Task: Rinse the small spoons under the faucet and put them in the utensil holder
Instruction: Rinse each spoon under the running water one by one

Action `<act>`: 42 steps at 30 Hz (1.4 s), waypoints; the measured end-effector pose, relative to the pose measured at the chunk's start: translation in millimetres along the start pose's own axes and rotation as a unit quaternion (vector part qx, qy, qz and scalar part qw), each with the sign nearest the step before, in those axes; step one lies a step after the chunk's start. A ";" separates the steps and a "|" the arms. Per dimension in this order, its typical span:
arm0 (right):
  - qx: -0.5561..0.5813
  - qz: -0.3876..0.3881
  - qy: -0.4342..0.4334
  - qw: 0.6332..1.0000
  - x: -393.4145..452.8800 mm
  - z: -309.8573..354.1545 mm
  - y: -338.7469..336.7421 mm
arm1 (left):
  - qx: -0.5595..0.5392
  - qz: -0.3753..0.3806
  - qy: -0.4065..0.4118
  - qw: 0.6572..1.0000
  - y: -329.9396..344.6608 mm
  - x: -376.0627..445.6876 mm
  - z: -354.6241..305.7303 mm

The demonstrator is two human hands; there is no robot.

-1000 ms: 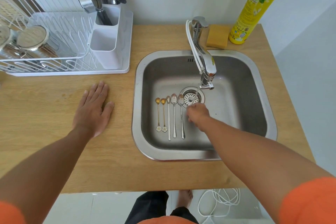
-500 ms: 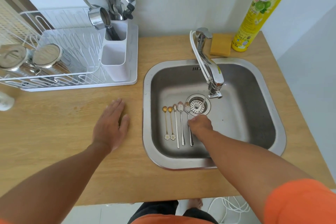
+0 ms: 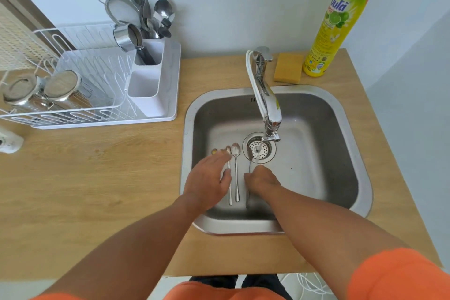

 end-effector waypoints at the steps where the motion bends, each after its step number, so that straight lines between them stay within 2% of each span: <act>1: 0.021 0.009 -0.001 1.000 1.4 -2.4 -1.5 | -0.009 0.025 -0.026 0.999 6.1 1.8 -6.9; 3: 0.082 0.032 -0.011 0.996 3.0 -7.7 -6.1 | -0.037 0.100 -0.101 0.989 21.6 6.3 -17.0; 6: 0.178 0.082 -0.028 0.980 2.0 -14.6 -14.9 | -0.077 0.198 -0.202 0.956 46.3 13.7 -26.1; 10: 0.275 0.152 -0.048 0.948 -3.6 -15.9 -26.4 | -0.156 0.235 -0.290 0.915 66.5 24.9 -35.9; 15: 0.309 0.171 -0.063 0.933 -8.2 -13.1 -43.4 | -0.353 0.229 -0.382 0.823 80.2 39.3 -49.1; 20: 0.297 0.177 -0.081 0.935 -14.3 -14.9 -52.5 | -0.440 0.194 -0.444 0.756 93.4 47.7 -56.9; 28: 0.250 0.156 -0.113 0.949 -21.4 -26.8 -60.6 | -0.514 0.170 -0.476 0.693 100.1 65.6 -65.2; 34: 0.248 0.140 -0.074 0.956 -26.5 -24.2 -70.3 | -0.539 0.148 -0.493 0.666 107.2 69.0 -59.2; 38: 0.273 0.126 -0.055 0.952 -22.6 -3.2 -69.3 | -0.571 0.143 -0.511 0.626 108.5 58.9 -56.7; 42: 0.194 0.131 -0.076 0.969 -14.7 23.8 -65.0 | -0.603 0.141 -0.529 0.580 102.8 50.4 -59.6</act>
Point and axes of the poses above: each hand's wrist, its own x-axis towards the middle knuckle, its own y-axis out of the palm, z = x × y, the point moved 3 cm from there along x, towards the middle knuckle, and after that the axes turned 13 degrees about x, right-handed, at the moved point
